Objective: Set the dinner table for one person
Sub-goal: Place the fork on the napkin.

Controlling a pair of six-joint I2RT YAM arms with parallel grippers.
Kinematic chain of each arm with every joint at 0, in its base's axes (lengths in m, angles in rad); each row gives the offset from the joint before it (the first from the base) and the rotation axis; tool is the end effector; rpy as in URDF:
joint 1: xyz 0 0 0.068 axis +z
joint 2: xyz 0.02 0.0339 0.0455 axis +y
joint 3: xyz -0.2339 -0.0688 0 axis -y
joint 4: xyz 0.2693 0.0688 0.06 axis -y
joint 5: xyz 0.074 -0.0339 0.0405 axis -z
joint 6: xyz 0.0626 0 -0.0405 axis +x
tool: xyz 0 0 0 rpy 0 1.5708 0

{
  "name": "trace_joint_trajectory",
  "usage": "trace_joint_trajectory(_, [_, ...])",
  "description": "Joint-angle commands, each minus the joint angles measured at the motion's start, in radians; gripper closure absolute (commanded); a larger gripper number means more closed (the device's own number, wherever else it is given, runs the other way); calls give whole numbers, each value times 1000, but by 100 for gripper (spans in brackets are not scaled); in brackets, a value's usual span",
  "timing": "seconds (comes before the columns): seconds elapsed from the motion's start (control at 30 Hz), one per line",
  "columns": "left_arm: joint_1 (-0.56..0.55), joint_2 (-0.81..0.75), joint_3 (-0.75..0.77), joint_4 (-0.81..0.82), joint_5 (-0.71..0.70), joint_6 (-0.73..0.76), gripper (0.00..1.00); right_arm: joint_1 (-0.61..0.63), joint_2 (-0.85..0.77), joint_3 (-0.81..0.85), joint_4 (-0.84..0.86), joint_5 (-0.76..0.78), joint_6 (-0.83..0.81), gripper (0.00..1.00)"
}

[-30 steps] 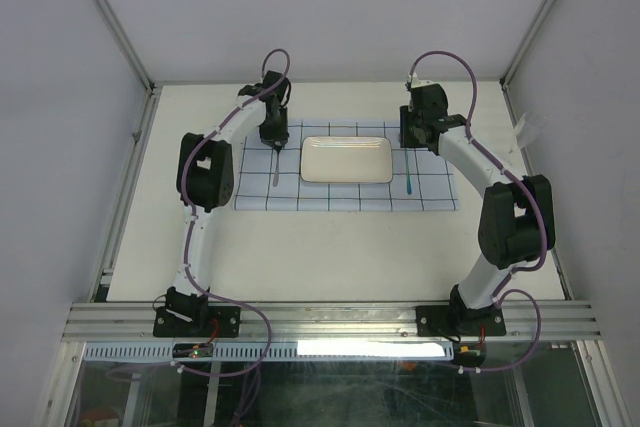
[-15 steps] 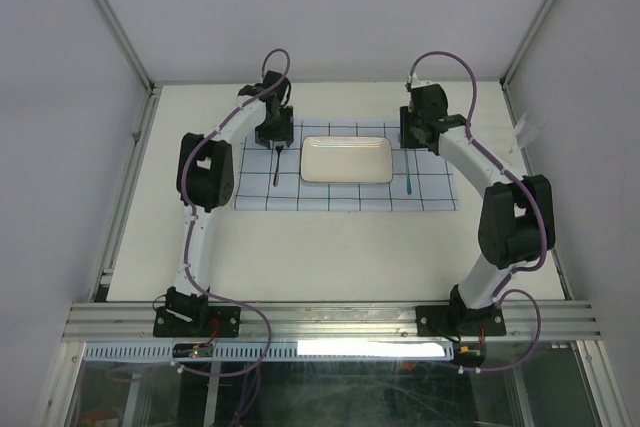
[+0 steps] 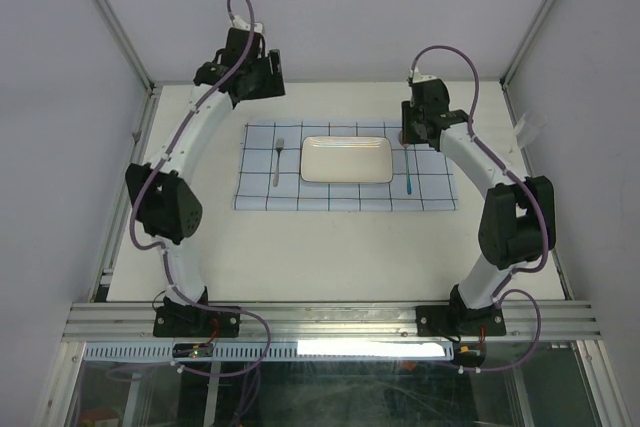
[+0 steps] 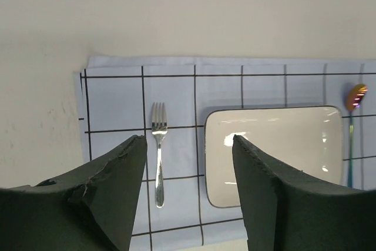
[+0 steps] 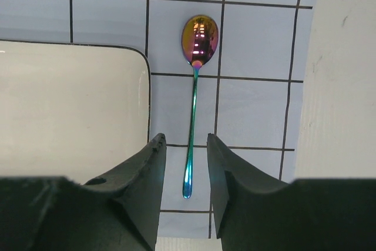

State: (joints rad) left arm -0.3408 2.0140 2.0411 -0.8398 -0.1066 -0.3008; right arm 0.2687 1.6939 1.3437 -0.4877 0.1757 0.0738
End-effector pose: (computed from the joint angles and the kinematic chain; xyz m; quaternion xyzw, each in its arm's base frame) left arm 0.4561 -0.1547 0.2931 -0.0012 0.9279 -0.0695 0.3663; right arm 0.4011 0.0991 0.2088 -0.0592 0.9287 -0.0199 0.3657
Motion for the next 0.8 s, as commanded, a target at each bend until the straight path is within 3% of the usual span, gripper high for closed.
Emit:
trace_joint_trajectory(0.0, [-7,-216,-168,192,85,-21,39,-3,-87,89,4,53,-24,62])
trace_joint_trajectory(0.23, [-8,-446,-565,504,168,-75,38,-5,-126,135,-38,132,-45,59])
trace_joint_trajectory(0.43, [-8,-575,-813,686,182,-99,37,-12,-115,200,-78,202,-51,46])
trace_joint_trajectory(0.77, [-7,-666,-1012,810,206,-154,34,-72,-59,322,-167,285,-39,41])
